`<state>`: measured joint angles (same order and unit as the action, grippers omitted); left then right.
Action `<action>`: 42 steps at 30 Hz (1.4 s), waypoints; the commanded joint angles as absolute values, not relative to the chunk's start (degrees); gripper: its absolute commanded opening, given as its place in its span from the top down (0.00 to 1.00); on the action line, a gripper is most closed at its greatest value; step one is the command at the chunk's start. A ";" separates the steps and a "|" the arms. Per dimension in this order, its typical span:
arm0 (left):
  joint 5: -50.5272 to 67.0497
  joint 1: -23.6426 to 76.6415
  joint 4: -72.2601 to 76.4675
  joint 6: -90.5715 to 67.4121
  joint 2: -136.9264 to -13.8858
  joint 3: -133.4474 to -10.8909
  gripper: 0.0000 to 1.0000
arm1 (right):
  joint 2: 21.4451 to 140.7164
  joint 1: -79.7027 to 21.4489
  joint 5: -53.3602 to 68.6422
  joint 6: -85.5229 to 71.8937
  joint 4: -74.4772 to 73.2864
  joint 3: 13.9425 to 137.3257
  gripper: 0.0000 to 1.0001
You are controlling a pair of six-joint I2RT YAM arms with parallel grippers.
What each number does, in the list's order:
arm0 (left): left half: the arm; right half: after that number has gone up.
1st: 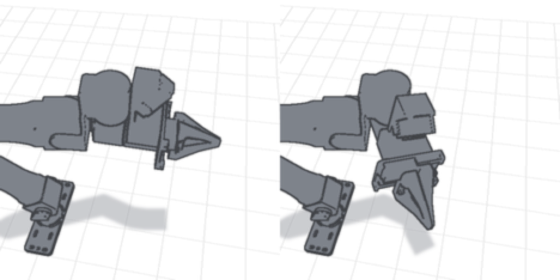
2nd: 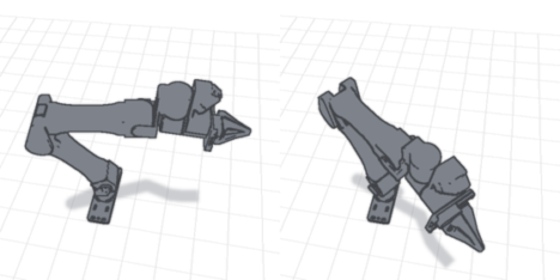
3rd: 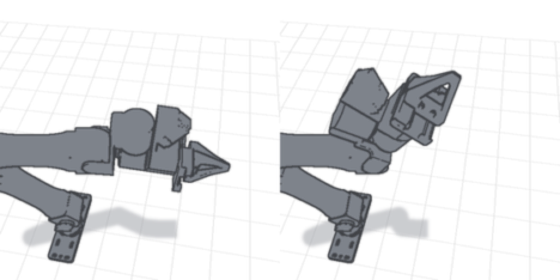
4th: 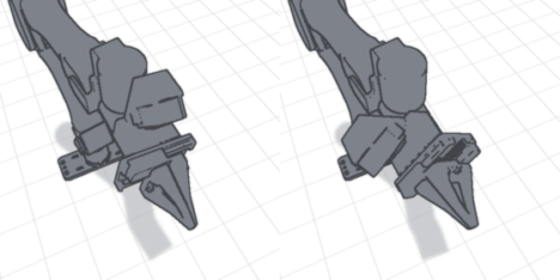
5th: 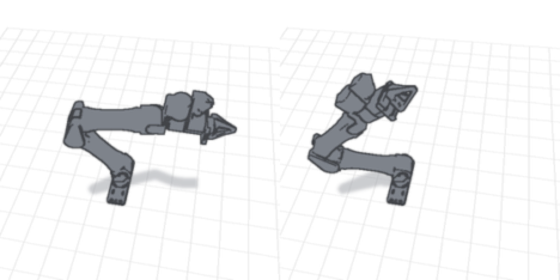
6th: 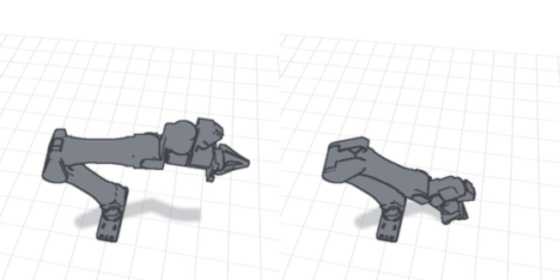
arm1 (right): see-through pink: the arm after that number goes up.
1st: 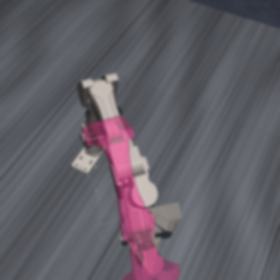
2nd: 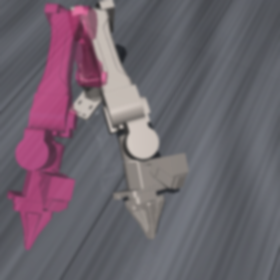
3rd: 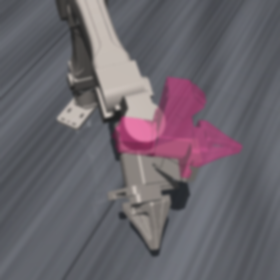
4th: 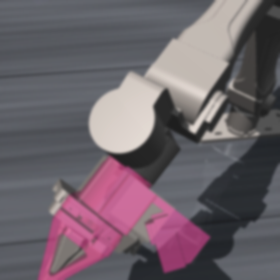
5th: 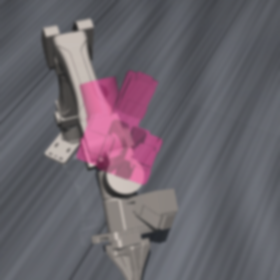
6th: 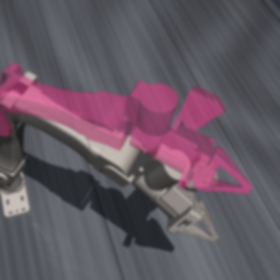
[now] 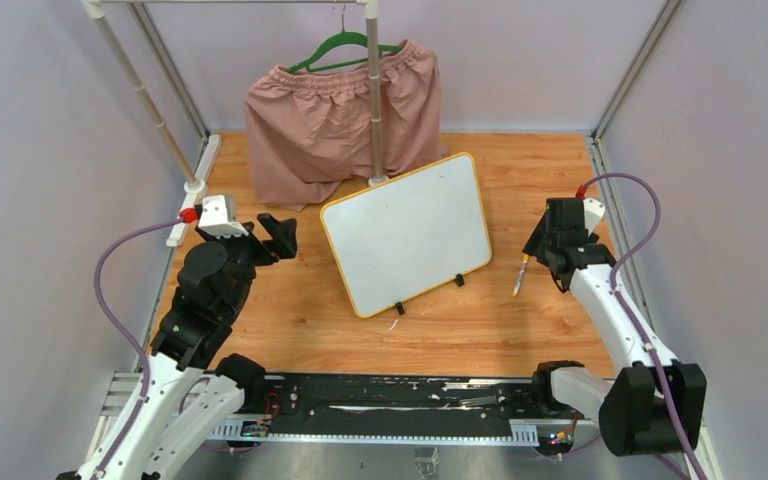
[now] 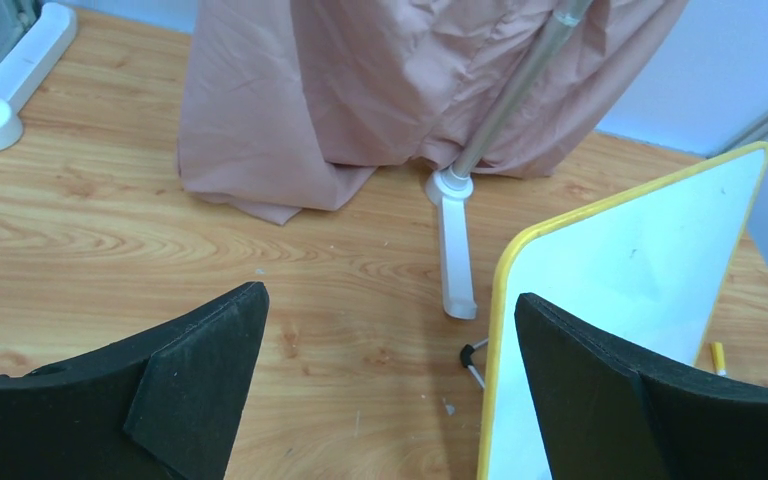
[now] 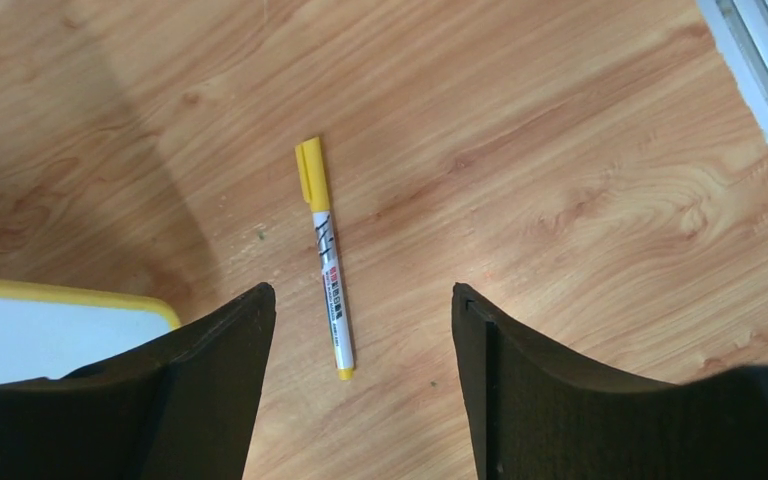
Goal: Write a sentence on the whiteboard
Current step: Open the whiteboard marker at the center of the board.
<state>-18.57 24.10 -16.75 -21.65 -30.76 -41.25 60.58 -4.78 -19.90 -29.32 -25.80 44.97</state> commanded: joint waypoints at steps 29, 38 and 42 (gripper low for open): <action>-16.78 28.82 -13.62 -19.42 -27.33 -40.34 0.00 | 84.86 -2.10 -8.96 -28.58 -21.25 46.09 0.62; -17.05 28.88 -13.63 -19.25 -27.49 -40.34 0.00 | 87.02 -1.98 -8.62 -27.93 -20.50 45.58 0.64; -17.14 28.87 -13.62 -19.05 -27.51 -40.34 0.00 | 87.80 -2.01 -8.47 -27.70 -19.63 44.59 0.69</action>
<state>-17.12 28.42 -15.51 -19.94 -27.90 -40.69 86.52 -2.87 -8.97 -28.53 -20.18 46.17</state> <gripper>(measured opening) 0.997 0.336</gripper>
